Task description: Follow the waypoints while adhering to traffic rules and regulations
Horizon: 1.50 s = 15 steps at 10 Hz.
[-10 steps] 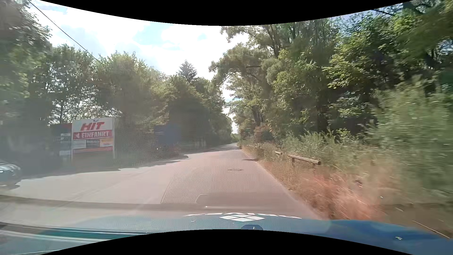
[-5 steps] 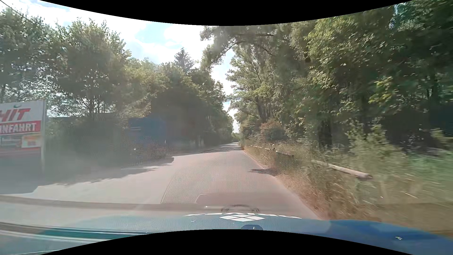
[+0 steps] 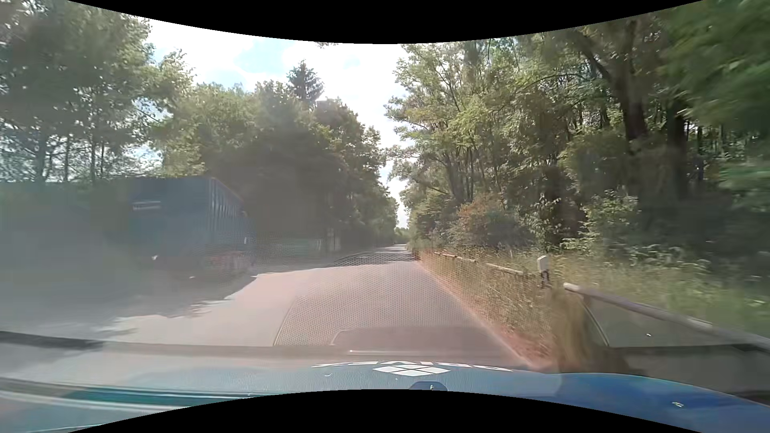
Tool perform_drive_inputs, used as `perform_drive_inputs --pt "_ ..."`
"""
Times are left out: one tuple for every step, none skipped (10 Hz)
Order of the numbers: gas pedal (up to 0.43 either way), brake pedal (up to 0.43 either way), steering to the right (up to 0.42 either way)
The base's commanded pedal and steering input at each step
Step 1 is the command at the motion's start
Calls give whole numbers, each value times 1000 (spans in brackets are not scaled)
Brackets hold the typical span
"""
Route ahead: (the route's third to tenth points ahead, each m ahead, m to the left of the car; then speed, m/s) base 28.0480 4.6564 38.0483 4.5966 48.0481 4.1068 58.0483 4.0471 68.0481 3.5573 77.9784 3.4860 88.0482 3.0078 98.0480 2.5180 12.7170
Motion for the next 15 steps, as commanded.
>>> perform_drive_inputs --pt "189 0 -3" --pt "189 0 -3" --pt "177 0 -4" --pt "177 0 -3" --pt "177 0 -3" --pt "177 0 -4" --pt "177 0 -4" --pt "169 0 -3" --pt "169 0 -3" --pt "169 0 -3" --pt "169 0 -3" --pt "169 0 -3" --pt "169 0 -3" --pt "169 0 -3" --pt "169 0 -3"
